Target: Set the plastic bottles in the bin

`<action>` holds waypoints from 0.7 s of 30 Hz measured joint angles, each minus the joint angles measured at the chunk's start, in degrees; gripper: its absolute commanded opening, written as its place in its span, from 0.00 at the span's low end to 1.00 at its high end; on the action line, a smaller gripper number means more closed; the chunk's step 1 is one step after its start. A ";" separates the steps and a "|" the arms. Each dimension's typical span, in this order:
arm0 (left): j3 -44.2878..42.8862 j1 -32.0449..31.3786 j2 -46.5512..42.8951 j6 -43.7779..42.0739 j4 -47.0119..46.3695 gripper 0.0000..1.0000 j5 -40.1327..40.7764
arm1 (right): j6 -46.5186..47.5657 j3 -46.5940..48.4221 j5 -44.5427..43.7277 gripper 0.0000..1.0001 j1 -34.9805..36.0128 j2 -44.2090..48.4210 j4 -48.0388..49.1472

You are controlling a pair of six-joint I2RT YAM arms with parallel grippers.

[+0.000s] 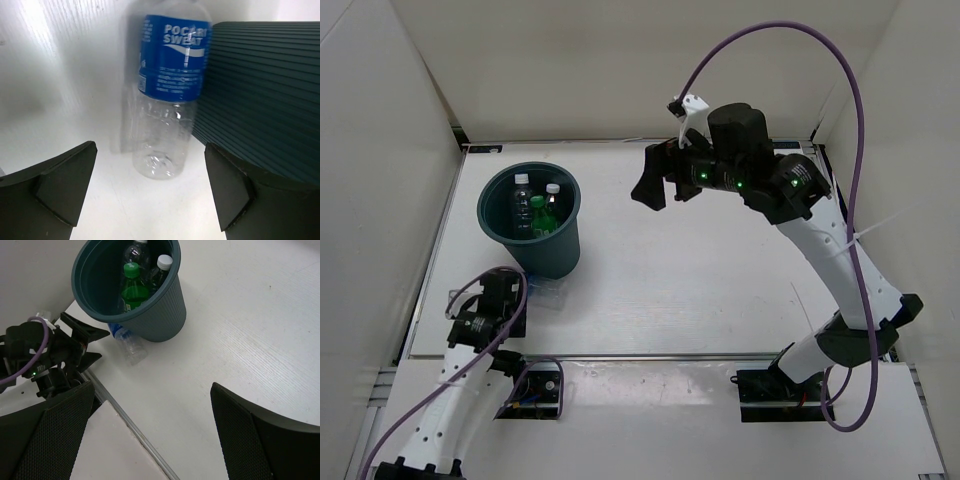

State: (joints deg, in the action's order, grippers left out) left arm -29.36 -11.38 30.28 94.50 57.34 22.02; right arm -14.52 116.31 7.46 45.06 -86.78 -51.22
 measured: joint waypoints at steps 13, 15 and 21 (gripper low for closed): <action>9.97 0.68 5.79 0.26 -18.67 1.00 -1.31 | 0.72 -1.01 -0.07 1.00 0.00 2.47 -0.85; 10.88 1.31 6.27 -0.09 -20.59 1.00 -1.68 | 1.03 -1.01 -0.22 1.00 0.00 2.75 -1.16; 13.77 4.22 6.86 -1.99 -25.68 1.00 -3.69 | 1.44 -1.20 -0.24 1.00 0.00 2.97 -1.36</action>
State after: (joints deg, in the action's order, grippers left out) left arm -15.59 -7.16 37.15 92.51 31.66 18.33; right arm -13.08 115.11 7.22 45.06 -83.81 -52.58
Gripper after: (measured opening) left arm 1.000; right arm 0.998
